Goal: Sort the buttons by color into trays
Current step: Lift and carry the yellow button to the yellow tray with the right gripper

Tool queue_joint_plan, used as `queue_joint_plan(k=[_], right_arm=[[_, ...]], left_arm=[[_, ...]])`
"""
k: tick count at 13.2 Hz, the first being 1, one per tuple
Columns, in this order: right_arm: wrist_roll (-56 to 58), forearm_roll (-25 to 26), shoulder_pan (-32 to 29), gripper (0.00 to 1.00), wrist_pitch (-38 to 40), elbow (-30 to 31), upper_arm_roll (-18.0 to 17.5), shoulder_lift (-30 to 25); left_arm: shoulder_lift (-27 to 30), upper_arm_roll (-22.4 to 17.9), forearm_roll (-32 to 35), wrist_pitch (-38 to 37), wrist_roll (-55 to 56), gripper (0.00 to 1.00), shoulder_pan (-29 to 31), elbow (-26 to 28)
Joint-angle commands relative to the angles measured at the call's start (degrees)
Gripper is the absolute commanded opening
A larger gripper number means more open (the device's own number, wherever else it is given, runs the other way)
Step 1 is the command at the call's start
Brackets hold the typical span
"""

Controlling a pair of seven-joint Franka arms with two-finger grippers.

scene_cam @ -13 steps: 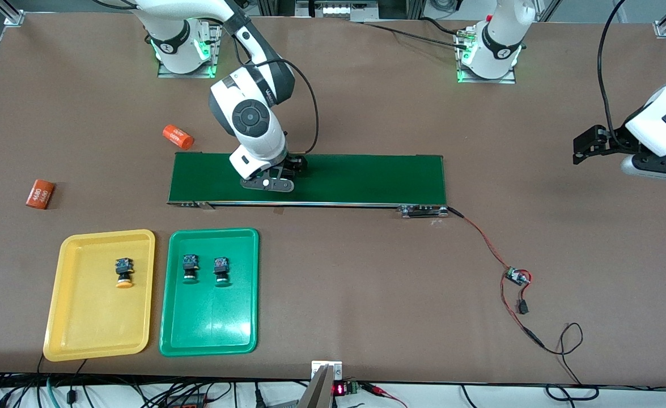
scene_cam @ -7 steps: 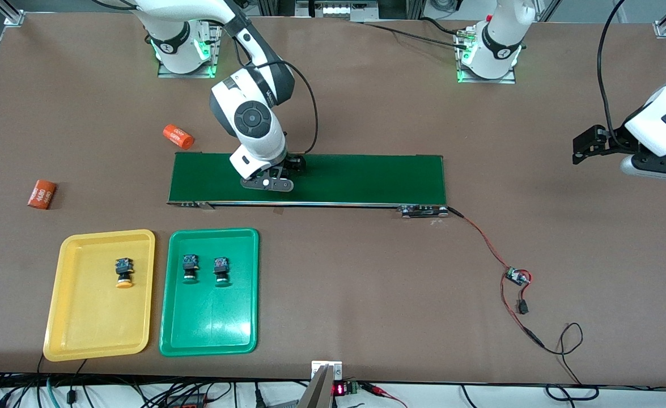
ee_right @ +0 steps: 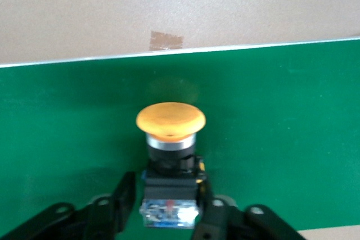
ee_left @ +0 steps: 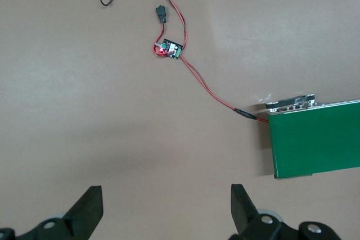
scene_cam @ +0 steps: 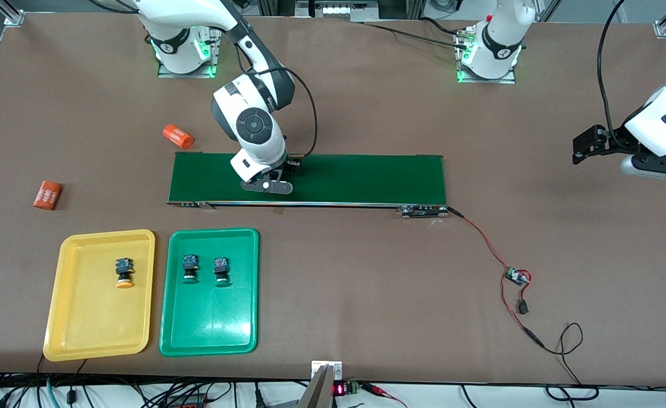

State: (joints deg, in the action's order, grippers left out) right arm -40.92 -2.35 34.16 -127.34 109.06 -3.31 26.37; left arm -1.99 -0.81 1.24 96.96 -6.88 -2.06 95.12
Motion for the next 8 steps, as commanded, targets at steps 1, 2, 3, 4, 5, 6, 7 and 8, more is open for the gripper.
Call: queue_joint_plan(k=[1, 2, 3, 4, 5, 6, 7, 8], right_arm=[[-0.7, 0.8, -1.5, 0.16, -0.3, 0.4, -0.2, -1.1], [-0.8, 0.7, -2.1, 0.14, -0.4, -0.2, 0.1, -1.1], [-0.7, 0.8, -3.0, 0.13, -0.3, -1.2, 0.1, -1.2], [0.0, 0.8, -4.3, 0.13, -0.4, -2.9, 0.2, -1.1], [0.8, 0.9, -5.8, 0.12, -0.3, -4.4, 0.9, -1.1], [2.8, 0.9, -6.6, 0.12, -0.3, -5.4, 2.4, -1.1], [5.1, 0.9, -7.6, 0.12, -0.1, -6.7, 4.1, -0.7], [8.0, 0.9, -8.7, 0.12, -0.1, -7.6, 5.7, -0.5]], left_arm=[[1.2, 0.5, 0.9, -0.5, -0.2, 1.0, 0.3, 0.7], [1.1, 0.5, 0.9, -0.5, -0.2, 1.0, 0.3, 0.7], [1.1, 0.5, 1.0, -0.5, -0.2, 1.0, 0.3, 0.7], [1.1, 0.5, 1.0, -0.4, -0.2, 1.0, 0.3, 0.7], [1.1, 0.5, 1.0, -0.4, -0.2, 1.0, 0.3, 0.5], [1.1, 0.5, 1.0, -0.4, -0.2, 1.0, 0.3, 0.5], [1.1, 0.5, 1.0, -0.4, -0.2, 1.0, 0.3, 0.5], [1.1, 0.5, 1.0, -0.4, -0.2, 1.0, 0.4, 0.5]])
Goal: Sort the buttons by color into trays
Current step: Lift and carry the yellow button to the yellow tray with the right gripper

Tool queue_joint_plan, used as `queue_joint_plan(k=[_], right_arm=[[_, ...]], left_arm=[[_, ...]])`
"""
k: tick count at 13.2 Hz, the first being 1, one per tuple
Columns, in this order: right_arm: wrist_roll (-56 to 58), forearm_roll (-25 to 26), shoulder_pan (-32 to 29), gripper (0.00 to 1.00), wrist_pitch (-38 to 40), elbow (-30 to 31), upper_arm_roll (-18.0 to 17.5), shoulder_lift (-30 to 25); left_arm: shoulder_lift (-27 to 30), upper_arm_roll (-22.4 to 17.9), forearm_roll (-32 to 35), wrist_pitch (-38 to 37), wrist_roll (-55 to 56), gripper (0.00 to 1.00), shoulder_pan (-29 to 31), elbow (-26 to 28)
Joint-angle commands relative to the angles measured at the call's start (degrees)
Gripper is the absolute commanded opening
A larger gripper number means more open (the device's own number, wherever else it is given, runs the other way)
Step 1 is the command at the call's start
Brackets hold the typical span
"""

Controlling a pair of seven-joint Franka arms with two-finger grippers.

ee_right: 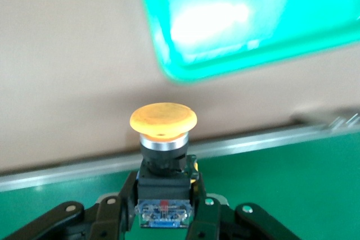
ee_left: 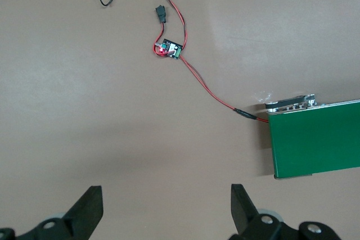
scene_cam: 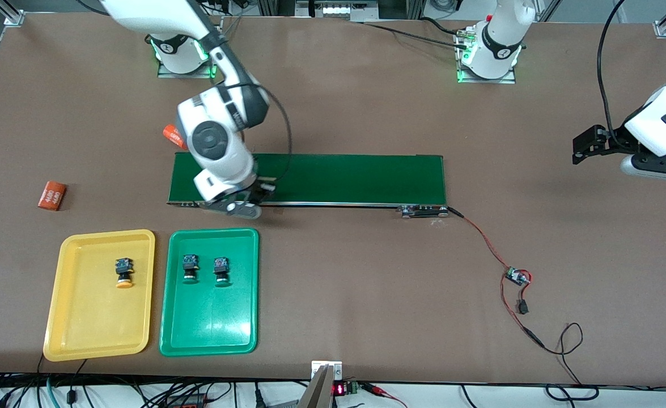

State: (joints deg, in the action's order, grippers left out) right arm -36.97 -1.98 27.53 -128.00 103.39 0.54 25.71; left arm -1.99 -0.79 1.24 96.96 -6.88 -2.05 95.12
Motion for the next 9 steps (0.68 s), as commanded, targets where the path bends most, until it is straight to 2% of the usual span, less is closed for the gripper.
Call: queue_joint_plan(k=[1, 5, 7, 9], right_arm=[[7.8, 0.5, -3.7, 0.12, 0.6, -2.7, 3.3, 0.3], [22.7, 2.9, -8.5, 0.12, 0.6, -5.8, 8.5, 3.7], [28.7, 3.6, -11.2, 0.12, 0.5, -6.7, 9.2, 4.3], [33.8, 6.4, -14.2, 0.12, 0.3, -8.5, 9.5, 5.7]], left_arm=[[1.1, 0.4, 0.9, -0.4, -0.2, 1.0, 0.3, 0.5], [1.1, 0.4, 1.0, -0.5, -0.3, 1.0, 0.4, 0.5], [1.1, 0.4, 1.0, -0.4, -0.3, 1.0, 0.4, 0.5], [1.0, 0.4, 1.0, -0.4, -0.3, 1.0, 0.3, 0.5]])
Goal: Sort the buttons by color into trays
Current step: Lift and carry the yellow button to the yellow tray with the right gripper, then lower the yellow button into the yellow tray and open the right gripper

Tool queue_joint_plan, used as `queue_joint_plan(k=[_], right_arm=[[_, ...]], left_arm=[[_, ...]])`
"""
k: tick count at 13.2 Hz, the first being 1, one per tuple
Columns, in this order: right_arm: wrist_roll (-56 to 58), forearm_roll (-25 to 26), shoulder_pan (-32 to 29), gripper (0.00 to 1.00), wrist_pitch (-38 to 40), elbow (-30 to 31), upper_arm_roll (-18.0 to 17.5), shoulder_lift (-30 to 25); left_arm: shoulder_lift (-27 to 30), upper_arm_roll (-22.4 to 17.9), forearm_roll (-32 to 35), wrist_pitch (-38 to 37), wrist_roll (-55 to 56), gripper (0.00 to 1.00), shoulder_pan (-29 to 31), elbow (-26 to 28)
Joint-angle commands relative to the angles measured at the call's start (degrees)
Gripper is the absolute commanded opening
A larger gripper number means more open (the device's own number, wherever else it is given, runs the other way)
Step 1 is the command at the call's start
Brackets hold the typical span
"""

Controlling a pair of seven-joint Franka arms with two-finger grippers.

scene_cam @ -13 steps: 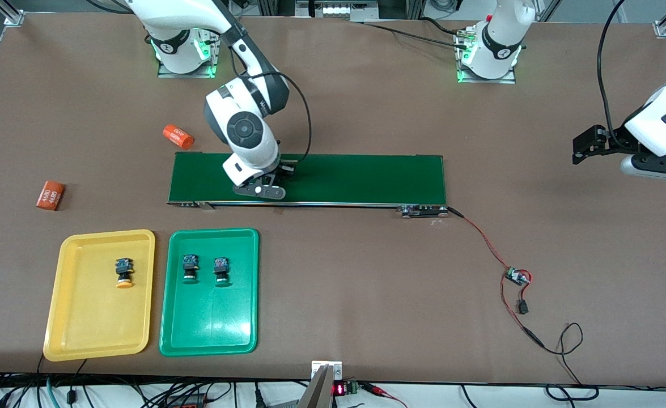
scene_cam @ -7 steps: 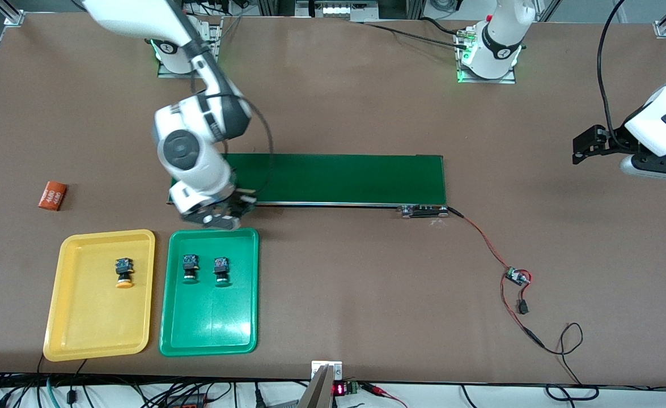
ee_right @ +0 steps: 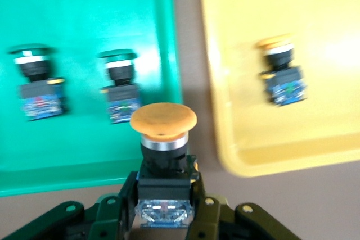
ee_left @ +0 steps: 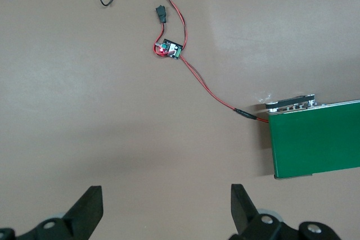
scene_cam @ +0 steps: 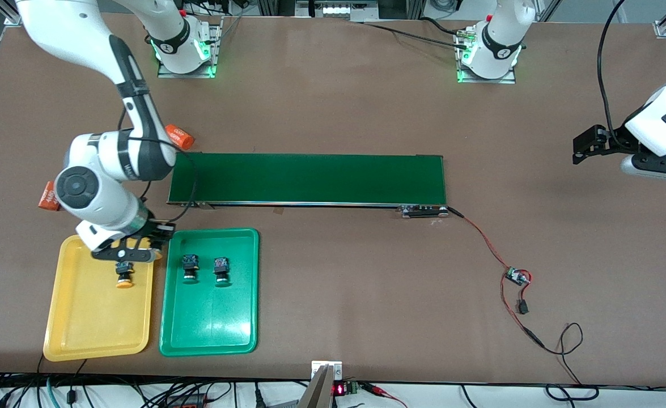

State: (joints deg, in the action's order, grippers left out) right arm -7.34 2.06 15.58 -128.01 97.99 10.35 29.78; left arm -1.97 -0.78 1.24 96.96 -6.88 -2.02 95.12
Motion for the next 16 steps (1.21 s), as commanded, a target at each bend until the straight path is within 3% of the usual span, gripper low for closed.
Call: queue_joint_plan(k=[1, 9, 12, 16], right_arm=[[7.1, 3.6, -3.4, 0.12, 0.5, -4.9, -0.3, 3.0], [28.2, 3.1, -15.4, 0.12, -1.4, -14.9, -1.1, 12.5], [33.0, 0.9, -18.9, 0.12, -5.7, -15.7, -5.0, 15.1], [34.8, 0.7, -21.0, 0.12, -7.1, -19.1, -7.5, 18.9]], left_arm=[[1.1, 0.4, 1.0, -0.4, -0.3, 1.0, 0.3, 0.5], [1.0, 0.4, 1.0, -0.4, -0.3, 1.0, 0.3, 0.4], [1.0, 0.4, 1.0, -0.3, -0.3, 1.0, 0.3, 0.4], [1.0, 0.4, 1.0, -0.3, -0.3, 1.0, 0.3, 0.4]])
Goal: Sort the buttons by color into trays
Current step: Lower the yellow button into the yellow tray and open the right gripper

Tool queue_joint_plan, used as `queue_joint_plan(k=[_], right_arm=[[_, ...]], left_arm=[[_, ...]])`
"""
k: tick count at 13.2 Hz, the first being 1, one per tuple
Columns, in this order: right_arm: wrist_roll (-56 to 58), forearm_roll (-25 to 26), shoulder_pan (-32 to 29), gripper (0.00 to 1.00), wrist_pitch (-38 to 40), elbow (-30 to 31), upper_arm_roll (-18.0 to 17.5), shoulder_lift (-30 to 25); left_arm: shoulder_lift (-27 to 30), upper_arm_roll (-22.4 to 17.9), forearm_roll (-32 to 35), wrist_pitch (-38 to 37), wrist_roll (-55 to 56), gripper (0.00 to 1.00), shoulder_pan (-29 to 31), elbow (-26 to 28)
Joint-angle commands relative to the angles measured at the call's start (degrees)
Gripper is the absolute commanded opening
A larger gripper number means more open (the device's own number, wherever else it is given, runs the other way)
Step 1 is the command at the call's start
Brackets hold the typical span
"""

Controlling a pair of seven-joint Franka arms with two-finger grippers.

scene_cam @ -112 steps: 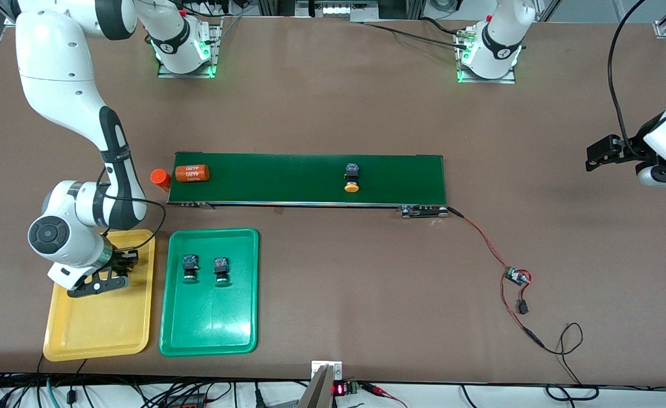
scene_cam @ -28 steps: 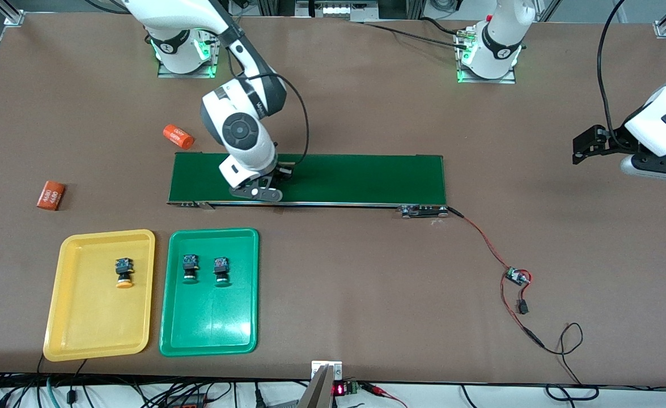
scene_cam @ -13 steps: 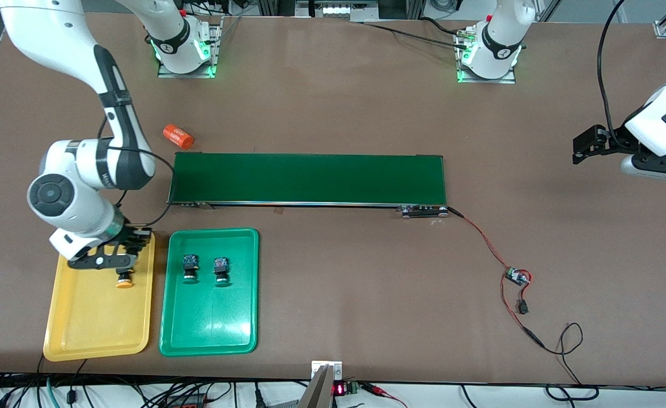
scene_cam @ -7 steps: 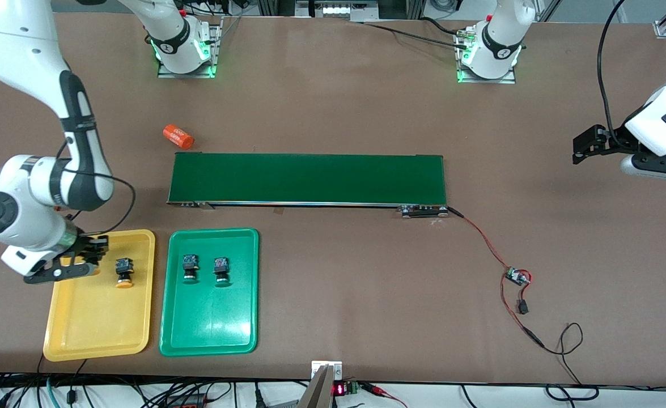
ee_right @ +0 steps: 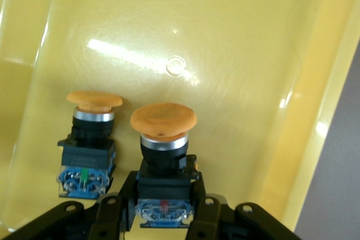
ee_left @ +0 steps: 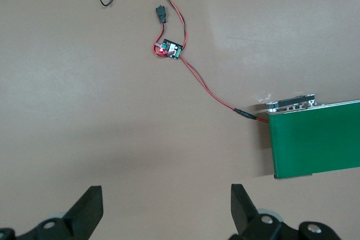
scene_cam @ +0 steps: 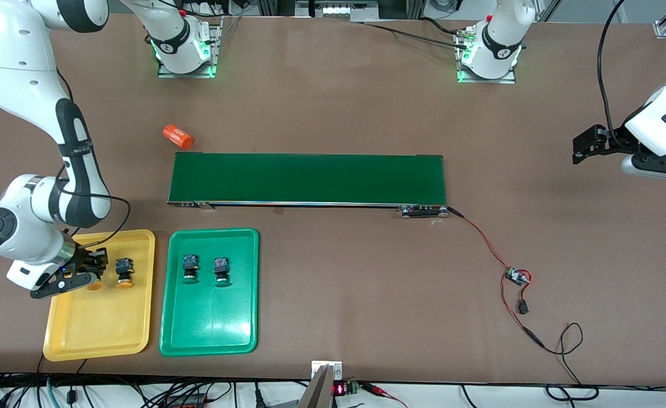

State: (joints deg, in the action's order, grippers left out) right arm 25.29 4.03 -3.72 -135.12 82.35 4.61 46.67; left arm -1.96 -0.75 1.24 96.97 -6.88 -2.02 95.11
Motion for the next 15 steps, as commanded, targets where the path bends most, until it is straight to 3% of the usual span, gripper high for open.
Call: queue_joint_plan(k=[1, 5, 6, 7, 8, 12, 15], right_arm=[[2.1, -1.2, -1.8, 0.12, -0.2, -4.0, -1.8, 2.8], [5.2, -2.0, -3.5, 0.13, -2.0, -4.2, -2.0, 4.4], [6.2, -2.9, -3.7, 0.25, -2.0, -4.2, -2.0, 4.4], [6.0, -3.7, -3.7, 0.72, -2.0, -4.2, -2.1, 4.3], [5.8, -4.6, -3.7, 1.0, -1.6, -4.3, -2.1, 4.0], [3.8, -11.2, -2.9, 1.0, 10.0, -4.0, -2.3, -2.8], [-2.9, -9.4, 0.3, 1.0, 21.3, -4.0, -2.0, -10.5]], left_arm=[[1.0, 0.4, 1.0, -0.3, -0.3, 1.0, 0.3, 0.4], [0.9, 0.3, 1.0, -0.3, -0.4, 1.0, 0.3, 0.4], [0.8, 0.3, 1.0, -0.2, -0.4, 1.0, 0.3, 0.4], [0.7, 0.3, 1.0, -0.2, -0.4, 1.0, 0.3, 0.4], [0.7, 0.3, 1.0, -0.2, -0.4, 1.0, 0.3, 0.4], [0.7, 0.3, 1.0, -0.2, -0.5, 1.0, 0.3, 0.3], [0.7, 0.3, 1.0, -0.2, -0.6, 1.0, 0.3, 0.3]])
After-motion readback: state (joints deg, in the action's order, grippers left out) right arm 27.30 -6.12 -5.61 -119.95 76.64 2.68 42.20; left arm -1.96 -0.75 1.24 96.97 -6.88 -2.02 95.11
